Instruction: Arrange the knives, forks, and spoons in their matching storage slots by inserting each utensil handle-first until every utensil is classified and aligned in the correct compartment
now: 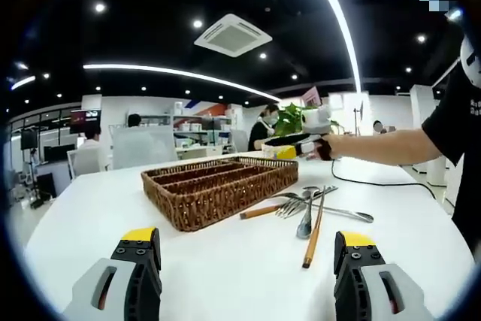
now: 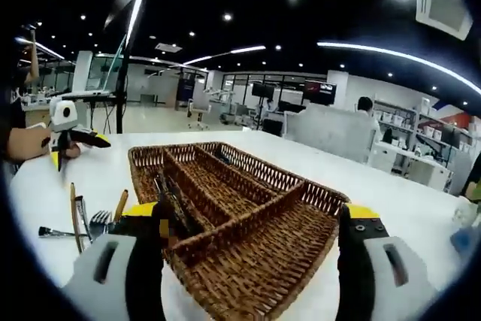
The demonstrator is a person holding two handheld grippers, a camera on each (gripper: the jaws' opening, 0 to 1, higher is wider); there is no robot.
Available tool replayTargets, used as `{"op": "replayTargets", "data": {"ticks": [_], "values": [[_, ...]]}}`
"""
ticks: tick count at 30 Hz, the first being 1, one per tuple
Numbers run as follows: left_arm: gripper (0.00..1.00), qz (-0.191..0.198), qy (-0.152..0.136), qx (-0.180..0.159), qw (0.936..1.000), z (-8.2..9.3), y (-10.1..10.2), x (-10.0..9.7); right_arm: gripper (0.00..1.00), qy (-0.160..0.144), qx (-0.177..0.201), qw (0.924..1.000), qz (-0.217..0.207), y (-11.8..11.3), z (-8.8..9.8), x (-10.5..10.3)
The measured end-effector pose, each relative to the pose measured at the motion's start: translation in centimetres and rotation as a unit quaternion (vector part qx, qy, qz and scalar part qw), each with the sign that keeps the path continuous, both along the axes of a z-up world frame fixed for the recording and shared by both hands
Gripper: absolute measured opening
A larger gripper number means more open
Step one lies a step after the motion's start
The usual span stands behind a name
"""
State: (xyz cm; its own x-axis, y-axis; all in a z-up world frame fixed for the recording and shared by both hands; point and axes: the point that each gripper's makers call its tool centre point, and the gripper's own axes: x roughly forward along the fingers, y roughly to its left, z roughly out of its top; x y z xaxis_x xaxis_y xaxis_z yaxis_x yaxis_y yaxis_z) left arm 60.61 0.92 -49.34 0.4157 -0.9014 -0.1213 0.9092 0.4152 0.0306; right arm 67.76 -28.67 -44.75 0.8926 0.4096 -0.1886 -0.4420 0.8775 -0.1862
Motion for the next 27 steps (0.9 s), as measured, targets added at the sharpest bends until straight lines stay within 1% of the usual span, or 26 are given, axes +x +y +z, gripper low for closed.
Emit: {"op": "replayTargets", "data": {"ticks": [1, 2, 4, 5, 6, 9, 10, 11, 15, 19, 20, 21, 22, 23, 27], "values": [[1.00, 0.000, -0.001, 0.001, 1.0000, 0.0, 0.0, -0.1, 1.00, -0.009, -0.002, 1.0000, -0.002, 0.0, 0.2, -1.1], [1.00, 0.000, -0.001, 0.001, 1.0000, 0.0, 0.0, -0.1, 1.00, -0.010, -0.002, 0.9999, -0.003, 0.0, 0.3, -1.3], [1.00, 0.001, -0.001, 0.003, 1.0000, 0.0, -0.1, -0.3, 1.00, -0.017, 0.008, 0.9998, -0.002, 0.2, 0.6, -2.8], [1.00, 0.003, -0.002, 0.004, 1.0000, 0.0, -0.1, -0.2, 1.00, -0.018, 0.011, 0.9998, -0.003, 0.2, 0.6, -2.9], [1.00, 0.005, -0.004, 0.006, 1.0000, 0.0, -0.1, -0.3, 1.00, -0.024, 0.021, 0.9995, -0.008, 0.0, 0.8, -3.9], [1.00, 0.002, -0.005, 0.008, 1.0000, 0.0, -0.2, -0.5, 1.00, -0.030, 0.024, 0.9991, -0.016, -0.2, 0.8, -5.1], [1.00, 0.002, -0.006, 0.008, 0.9999, 0.0, -0.2, -0.5, 1.00, -0.034, 0.029, 0.9988, -0.019, -0.3, 0.9, -5.3], [1.00, 0.001, -0.007, 0.008, 0.9999, 0.0, -0.3, -0.6, 1.00, -0.034, 0.045, 0.9981, -0.024, -0.5, 0.8, -5.9], [1.00, 0.001, -0.008, 0.005, 1.0000, 0.2, -0.4, -0.7, 1.00, -0.030, 0.046, 0.9982, -0.022, -0.3, 0.3, -7.2], [1.00, 0.000, -0.008, 0.006, 1.0000, 0.2, -0.5, -0.8, 1.00, -0.028, 0.033, 0.9987, -0.028, -0.4, -0.5, -8.5], [1.00, 0.004, -0.007, 0.007, 0.9999, 0.2, -0.4, -0.8, 1.00, -0.028, 0.032, 0.9987, -0.027, -0.3, -0.7, -9.3], [1.00, 0.006, -0.009, 0.006, 0.9999, 0.2, -0.5, -0.8, 1.00, -0.028, 0.037, 0.9986, -0.027, -0.3, -0.9, -10.8], [1.00, 0.008, -0.010, 0.007, 0.9999, 0.3, -0.4, -0.8, 1.00, -0.032, 0.036, 0.9981, -0.038, -0.8, -0.8, -12.8], [1.00, 0.007, -0.012, 0.005, 0.9999, 0.4, -0.5, -0.9, 1.00, -0.037, 0.046, 0.9975, -0.038, -0.7, -0.3, -14.4], [1.00, 0.006, -0.015, 0.005, 0.9999, 0.4, -0.5, -1.2, 1.00, -0.041, 0.040, 0.9974, -0.043, -0.8, 0.1, -17.0]]}}
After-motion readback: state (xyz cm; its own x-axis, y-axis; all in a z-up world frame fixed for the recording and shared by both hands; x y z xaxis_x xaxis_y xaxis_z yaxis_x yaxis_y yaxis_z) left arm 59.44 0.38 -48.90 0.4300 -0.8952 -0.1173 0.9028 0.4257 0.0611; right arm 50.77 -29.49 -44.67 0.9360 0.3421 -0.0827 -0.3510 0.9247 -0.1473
